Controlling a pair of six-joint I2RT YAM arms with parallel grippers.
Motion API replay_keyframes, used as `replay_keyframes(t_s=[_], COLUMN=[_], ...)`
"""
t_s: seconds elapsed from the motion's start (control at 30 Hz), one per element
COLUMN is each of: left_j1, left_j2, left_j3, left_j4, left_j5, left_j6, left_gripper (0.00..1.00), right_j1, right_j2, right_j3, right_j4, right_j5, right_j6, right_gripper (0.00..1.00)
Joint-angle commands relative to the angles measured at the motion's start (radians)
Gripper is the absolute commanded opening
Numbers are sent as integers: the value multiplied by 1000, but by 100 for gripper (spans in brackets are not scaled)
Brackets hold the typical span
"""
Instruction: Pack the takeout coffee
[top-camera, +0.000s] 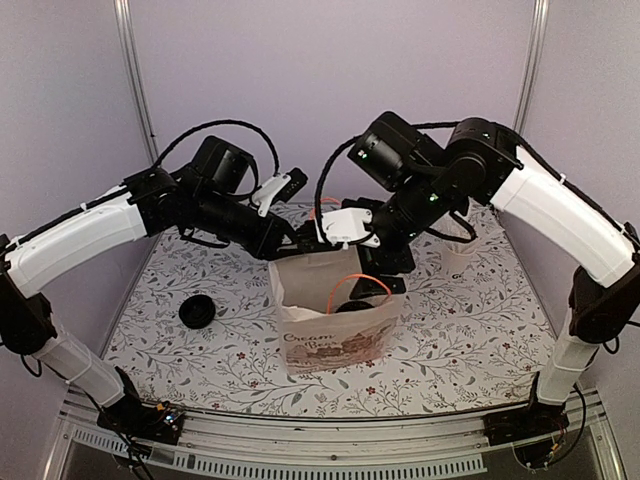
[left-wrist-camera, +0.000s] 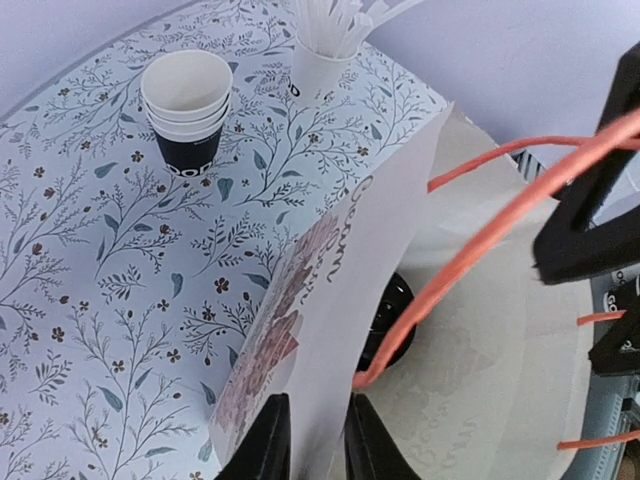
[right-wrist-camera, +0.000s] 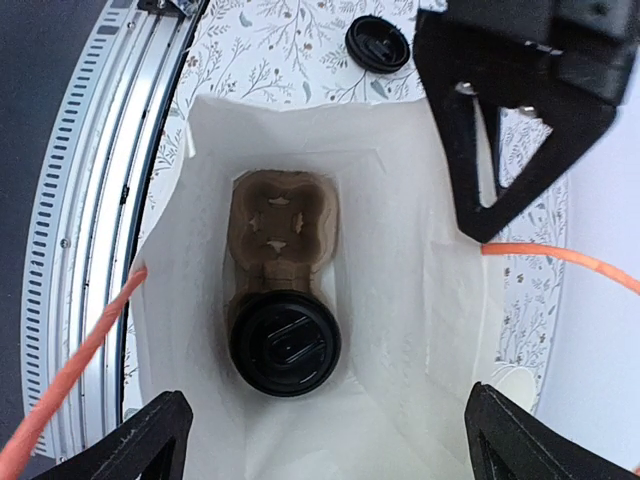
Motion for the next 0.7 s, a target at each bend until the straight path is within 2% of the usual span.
replay_keyframes(t_s=[0.0,0.1,0.2,0.27,0.37,0.5,0.67], left_j1=[-12,-16,-32,-59,-107,-129,-138], left_j2=[2,2,3,-2,-8,-8,-1], left_j3=[28,20,19,24,33,37,42], left_j4=[-11,-10,-7,2,12,30,50], left_j5=[-11,-18,-40,-71,-119,-135,-192], left_j6=[19,23,19,18,20,18,5], left_gripper=[17,0,0,0,0,0,0], right_j1=[-1,-6,-69,-176,-282,-303,-304], right_j2=[-134,-231,-302,-343,-426,-485,-454], right_j3=[50,-7,-40,-66,-192,-327,-322], right_j4=[9,92,145,162,221,236,220], right_j5=[16,108,149,129,117,144,112], right_j6=[-43,-59,-75,-82,-106,-118,-85], right_gripper=[99,99,99,99,99,99,99])
